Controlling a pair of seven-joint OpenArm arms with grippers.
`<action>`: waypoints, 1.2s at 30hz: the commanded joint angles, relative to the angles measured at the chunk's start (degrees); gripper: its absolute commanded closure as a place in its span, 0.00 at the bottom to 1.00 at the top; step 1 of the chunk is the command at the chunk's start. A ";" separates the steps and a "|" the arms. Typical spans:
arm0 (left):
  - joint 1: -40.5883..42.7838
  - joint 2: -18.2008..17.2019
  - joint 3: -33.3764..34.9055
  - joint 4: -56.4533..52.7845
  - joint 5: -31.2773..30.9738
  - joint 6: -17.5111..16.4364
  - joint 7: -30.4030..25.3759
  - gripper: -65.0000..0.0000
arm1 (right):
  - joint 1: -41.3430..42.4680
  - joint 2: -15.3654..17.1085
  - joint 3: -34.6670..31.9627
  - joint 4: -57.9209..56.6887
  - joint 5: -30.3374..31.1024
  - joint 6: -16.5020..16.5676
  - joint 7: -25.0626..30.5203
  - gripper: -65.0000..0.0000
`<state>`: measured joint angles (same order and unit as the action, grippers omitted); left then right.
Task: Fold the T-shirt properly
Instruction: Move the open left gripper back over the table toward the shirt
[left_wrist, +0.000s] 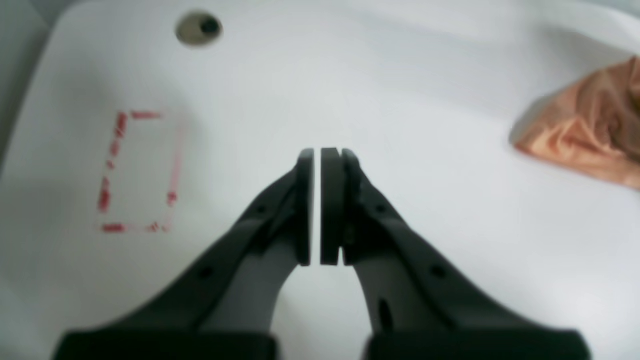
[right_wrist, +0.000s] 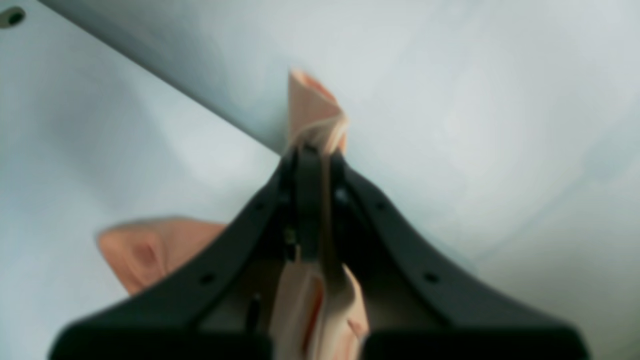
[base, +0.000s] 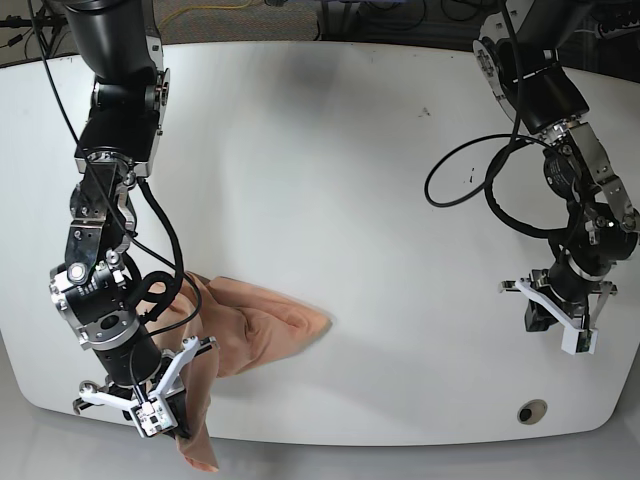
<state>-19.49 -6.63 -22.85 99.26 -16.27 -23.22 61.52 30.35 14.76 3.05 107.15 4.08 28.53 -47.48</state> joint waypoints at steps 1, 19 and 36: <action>0.89 0.86 0.63 -0.03 -0.10 -0.50 -3.05 1.00 | 0.21 0.37 0.61 1.14 0.87 -0.50 4.28 1.00; 6.96 7.60 22.24 -0.30 1.06 5.56 -14.84 0.30 | -1.80 0.65 0.43 2.80 0.31 -0.94 2.10 1.00; 5.70 8.72 24.82 -3.16 -0.57 1.90 -16.98 0.16 | -0.44 0.34 0.45 3.43 0.78 -0.81 1.73 1.00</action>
<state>-13.45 1.19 0.91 97.97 -16.40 -20.78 48.84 29.52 14.76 3.55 109.19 4.49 28.01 -46.85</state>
